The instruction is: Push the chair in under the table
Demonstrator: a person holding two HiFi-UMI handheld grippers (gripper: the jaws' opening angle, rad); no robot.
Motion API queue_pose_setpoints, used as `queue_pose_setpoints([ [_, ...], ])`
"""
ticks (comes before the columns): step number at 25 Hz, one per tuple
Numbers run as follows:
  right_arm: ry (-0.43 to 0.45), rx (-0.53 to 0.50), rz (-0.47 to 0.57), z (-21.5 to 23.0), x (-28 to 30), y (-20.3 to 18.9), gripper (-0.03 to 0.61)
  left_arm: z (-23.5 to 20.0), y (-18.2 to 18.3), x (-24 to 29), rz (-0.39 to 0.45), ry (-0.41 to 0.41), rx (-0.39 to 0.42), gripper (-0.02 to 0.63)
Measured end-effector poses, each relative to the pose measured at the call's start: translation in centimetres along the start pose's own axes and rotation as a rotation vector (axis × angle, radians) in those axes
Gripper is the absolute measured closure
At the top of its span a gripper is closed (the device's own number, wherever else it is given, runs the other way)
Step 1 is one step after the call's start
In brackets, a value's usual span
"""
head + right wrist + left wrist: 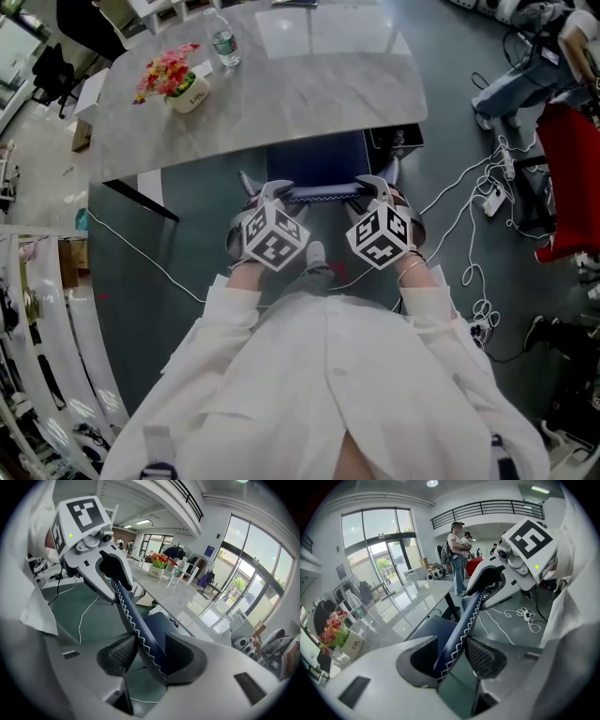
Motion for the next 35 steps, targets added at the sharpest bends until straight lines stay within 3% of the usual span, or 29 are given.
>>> queue_pose_setpoints([
  [12,-0.011,0.023,-0.017,4.3,1.7,1.1,0.390,-2.8,1.8,3.0,0.004,-0.011,0.023,0.436],
  [35,-0.027,0.033,0.000,4.0,1.5,0.8,0.379,-2.9,1.8,2.7,0.015,-0.077,0.037,0.446],
])
Point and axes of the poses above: the fingertips, and each gripper's own axes: x forward along the fingers, z to its right, y out of its top, the point moved 10 cm from there along -x, backward along the fingers, and after that the axes turned 13 degrees about y, right-handed, at the moved point
